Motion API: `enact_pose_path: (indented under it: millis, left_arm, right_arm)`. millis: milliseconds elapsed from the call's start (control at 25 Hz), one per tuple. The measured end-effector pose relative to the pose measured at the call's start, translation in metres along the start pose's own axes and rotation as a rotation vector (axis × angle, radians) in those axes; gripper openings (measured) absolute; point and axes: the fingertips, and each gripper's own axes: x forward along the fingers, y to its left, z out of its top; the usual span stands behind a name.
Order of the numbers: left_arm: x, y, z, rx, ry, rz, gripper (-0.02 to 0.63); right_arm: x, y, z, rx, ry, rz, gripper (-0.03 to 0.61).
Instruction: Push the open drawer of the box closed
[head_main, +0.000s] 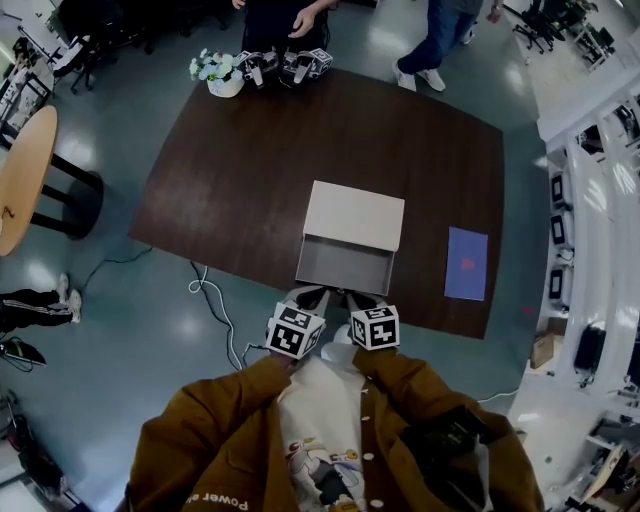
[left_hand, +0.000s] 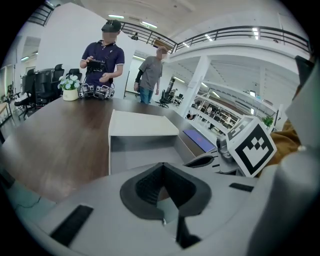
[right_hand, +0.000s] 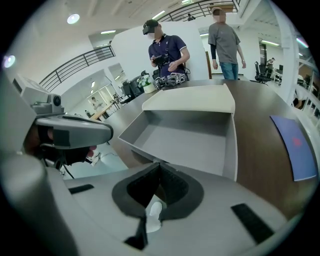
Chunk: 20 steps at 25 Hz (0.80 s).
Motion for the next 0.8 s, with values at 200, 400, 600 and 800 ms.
enact_pose_path:
  millis: [200,400,600,800]
  left_arm:
    - [0.002,0.002,0.003,-0.007,-0.003,0.005,0.005]
    - [0.005,0.003,0.008,-0.004,-0.011,0.010,0.005]
    - [0.006,0.008,0.013,-0.008,-0.018,0.022,0.005]
    - [0.006,0.015,0.017,-0.019,-0.024,0.036,0.005]
  right_arm:
    - [0.002,-0.001,0.008,-0.010,-0.015,0.001,0.006]
    - [0.005,-0.005,0.016,-0.015,-0.033,0.009,0.006]
    - [0.012,-0.011,0.035,-0.011,-0.053,0.013,0.006]
    - [0.024,-0.019,0.048,-0.005,-0.046,0.017,0.006]
